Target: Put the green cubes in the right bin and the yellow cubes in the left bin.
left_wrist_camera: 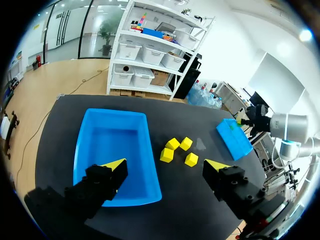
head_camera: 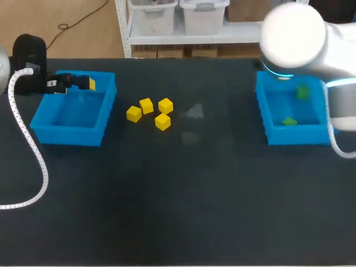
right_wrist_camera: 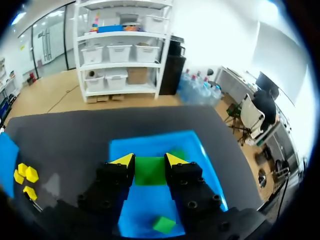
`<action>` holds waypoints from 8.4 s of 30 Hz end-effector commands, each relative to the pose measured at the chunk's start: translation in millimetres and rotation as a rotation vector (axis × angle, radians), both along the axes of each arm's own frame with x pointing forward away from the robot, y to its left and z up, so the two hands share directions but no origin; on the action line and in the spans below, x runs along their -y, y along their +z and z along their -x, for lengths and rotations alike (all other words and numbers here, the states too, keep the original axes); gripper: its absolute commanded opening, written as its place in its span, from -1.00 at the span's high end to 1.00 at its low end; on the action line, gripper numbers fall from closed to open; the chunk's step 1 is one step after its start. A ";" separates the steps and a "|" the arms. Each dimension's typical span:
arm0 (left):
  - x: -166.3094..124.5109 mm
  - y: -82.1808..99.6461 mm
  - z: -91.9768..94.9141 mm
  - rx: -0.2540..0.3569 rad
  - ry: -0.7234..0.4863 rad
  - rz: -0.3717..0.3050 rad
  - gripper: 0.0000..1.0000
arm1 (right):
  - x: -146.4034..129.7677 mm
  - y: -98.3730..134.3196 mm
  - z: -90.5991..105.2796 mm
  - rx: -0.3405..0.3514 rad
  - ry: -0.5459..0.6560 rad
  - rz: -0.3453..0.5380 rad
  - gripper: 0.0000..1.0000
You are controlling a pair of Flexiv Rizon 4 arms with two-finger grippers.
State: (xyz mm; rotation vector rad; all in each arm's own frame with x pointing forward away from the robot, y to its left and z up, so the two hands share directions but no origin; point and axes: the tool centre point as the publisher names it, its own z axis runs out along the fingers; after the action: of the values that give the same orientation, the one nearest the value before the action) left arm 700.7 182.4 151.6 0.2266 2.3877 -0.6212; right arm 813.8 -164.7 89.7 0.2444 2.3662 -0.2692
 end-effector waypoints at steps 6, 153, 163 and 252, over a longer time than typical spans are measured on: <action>-1.8 -1.5 0.3 0.007 -0.005 0.009 -1.00 | 19.7 -17.5 -0.4 0.019 -0.050 -0.009 1.00; 175.8 -143.5 -32.7 -0.343 -0.607 -0.862 1.00 | 12.5 -17.6 -4.3 0.024 -0.033 -0.004 -1.00; 105.4 -75.6 -50.2 -0.239 -0.395 -0.772 1.00 | 12.5 -17.6 -4.3 0.024 -0.033 -0.004 -1.00; 96.8 -157.4 -63.7 -0.437 -0.481 -0.774 -1.00 | 12.5 -17.6 -4.3 0.024 -0.033 -0.004 -1.00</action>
State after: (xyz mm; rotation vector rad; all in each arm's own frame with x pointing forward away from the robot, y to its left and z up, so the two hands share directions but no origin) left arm 761.9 86.2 -3.1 1.1143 2.9124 0.1198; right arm 817.7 -177.3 72.4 0.2873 2.3418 -0.2747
